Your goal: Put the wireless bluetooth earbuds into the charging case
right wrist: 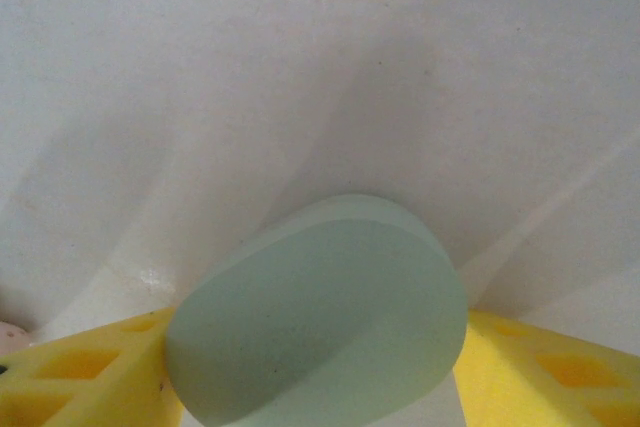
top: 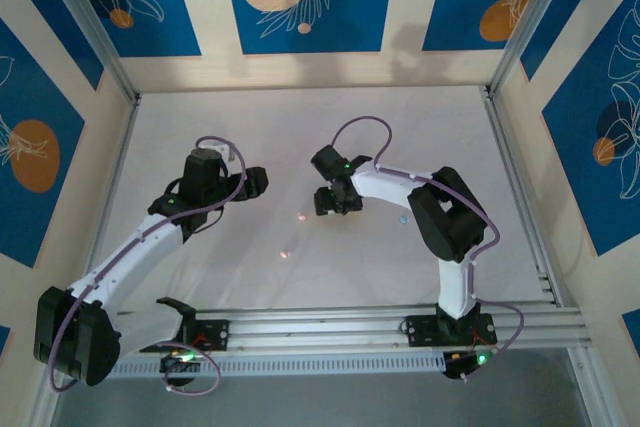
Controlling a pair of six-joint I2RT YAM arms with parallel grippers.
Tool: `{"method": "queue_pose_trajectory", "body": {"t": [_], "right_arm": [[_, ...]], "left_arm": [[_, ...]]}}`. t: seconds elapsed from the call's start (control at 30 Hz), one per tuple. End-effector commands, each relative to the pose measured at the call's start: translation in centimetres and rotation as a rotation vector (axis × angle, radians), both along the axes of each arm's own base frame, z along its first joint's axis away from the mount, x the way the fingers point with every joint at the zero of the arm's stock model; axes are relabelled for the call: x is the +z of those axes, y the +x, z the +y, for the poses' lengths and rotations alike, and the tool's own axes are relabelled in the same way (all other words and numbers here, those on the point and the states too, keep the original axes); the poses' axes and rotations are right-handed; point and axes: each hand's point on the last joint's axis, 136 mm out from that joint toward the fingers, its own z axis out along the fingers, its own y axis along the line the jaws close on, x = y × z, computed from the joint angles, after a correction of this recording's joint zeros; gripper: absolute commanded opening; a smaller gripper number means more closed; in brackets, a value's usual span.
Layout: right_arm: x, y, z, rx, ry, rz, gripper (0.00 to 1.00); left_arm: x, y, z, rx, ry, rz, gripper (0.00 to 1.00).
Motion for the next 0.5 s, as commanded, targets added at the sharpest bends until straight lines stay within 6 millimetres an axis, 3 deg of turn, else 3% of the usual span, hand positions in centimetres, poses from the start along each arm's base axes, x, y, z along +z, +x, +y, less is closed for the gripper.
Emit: {"method": "queue_pose_trajectory", "body": {"t": [0.0,0.13,0.47], "right_arm": [[1.4,0.3,0.8,0.005,0.074,0.017,0.7],[1.8,0.4,2.9,-0.004,0.171,0.044,0.72],[0.9,2.2,3.8,0.032,0.096,0.034,0.71]], "left_arm": [[0.1,0.3,-0.1,-0.004,-0.017,-0.002,0.92],[0.2,0.4,-0.1,0.001,-0.026,-0.004,0.92],[0.3,0.2,0.0,0.002,-0.02,-0.003,0.92]]}}
